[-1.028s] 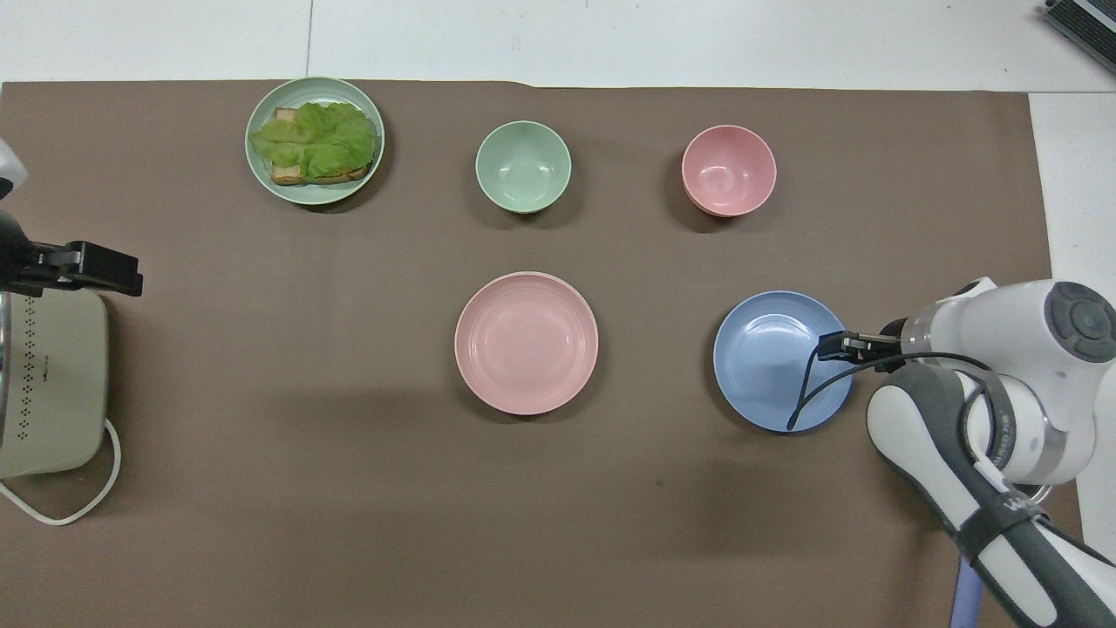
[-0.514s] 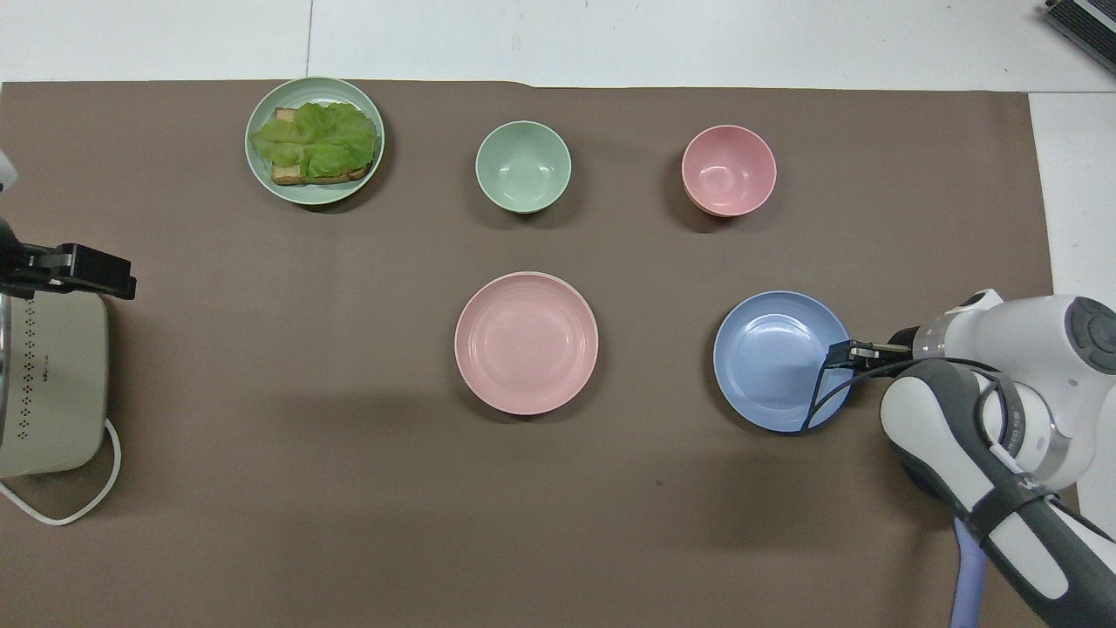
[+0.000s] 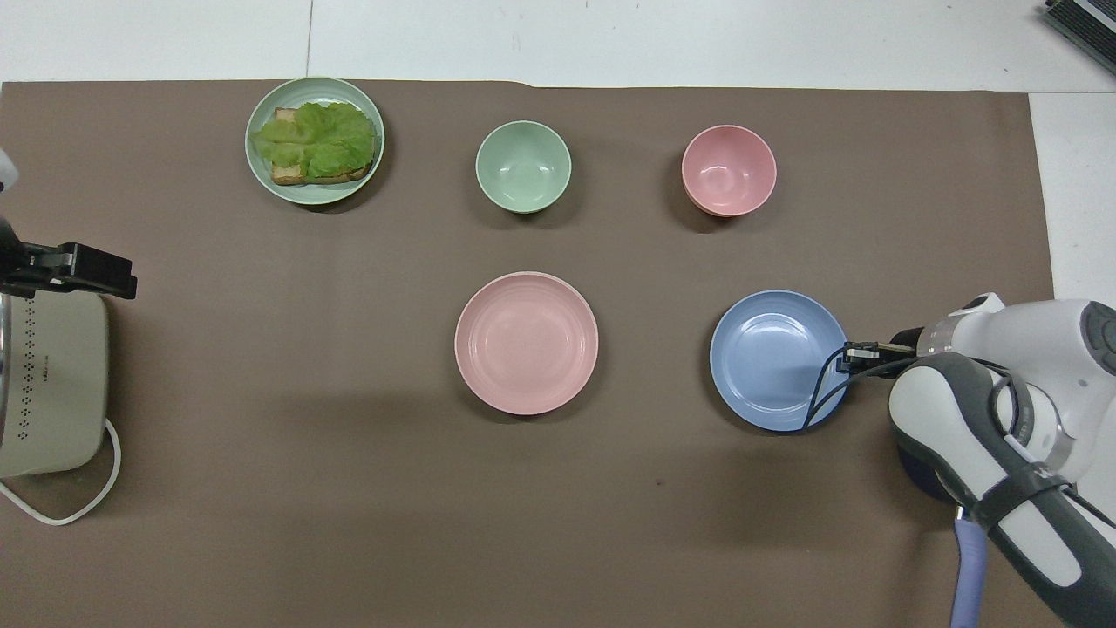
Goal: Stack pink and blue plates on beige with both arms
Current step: 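Lift the blue plate with the right gripper and carry it onto the pink plate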
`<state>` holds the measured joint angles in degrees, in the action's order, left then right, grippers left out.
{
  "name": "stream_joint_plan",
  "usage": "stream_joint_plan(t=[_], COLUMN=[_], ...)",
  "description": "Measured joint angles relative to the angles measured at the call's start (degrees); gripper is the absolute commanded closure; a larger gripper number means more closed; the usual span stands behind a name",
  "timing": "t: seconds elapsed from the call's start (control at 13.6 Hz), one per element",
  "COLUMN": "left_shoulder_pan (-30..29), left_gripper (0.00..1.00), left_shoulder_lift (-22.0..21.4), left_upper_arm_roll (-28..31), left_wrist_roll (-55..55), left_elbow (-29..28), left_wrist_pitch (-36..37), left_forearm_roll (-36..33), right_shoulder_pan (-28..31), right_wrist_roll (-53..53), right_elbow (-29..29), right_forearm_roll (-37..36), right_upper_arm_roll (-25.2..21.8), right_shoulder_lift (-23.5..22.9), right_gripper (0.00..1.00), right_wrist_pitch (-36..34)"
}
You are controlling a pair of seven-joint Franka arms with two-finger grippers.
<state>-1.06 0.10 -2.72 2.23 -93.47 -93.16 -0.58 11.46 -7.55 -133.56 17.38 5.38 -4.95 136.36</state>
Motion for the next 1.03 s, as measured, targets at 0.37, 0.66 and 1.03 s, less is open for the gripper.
stream_joint_plan(t=[0.37,0.66,1.03], left_shoulder_pan=[0.00,0.00,0.00], left_gripper=[0.00,0.00,0.00], left_shoulder_lift=[0.00,0.00,0.00], left_upper_arm_roll=[0.02,0.02,0.03], left_wrist_roll=[-0.01,0.00,0.00], left_elbow=[0.00,0.00,0.00], left_wrist_pitch=[0.01,0.01,0.01], left_forearm_roll=[0.00,0.00,0.00], right_shoulder_pan=[-0.48,-8.42,-20.53], right_wrist_roll=[-3.00,3.72,20.58], right_elbow=[0.97,6.70,17.52], right_forearm_roll=[1.79,2.20,2.24], right_upper_arm_roll=[0.44,0.91,1.27], right_shoulder_lift=[1.92,4.19,-1.00], right_gripper=[1.00,1.00,1.00], right_wrist_pitch=[-2.05,-6.03,-8.61])
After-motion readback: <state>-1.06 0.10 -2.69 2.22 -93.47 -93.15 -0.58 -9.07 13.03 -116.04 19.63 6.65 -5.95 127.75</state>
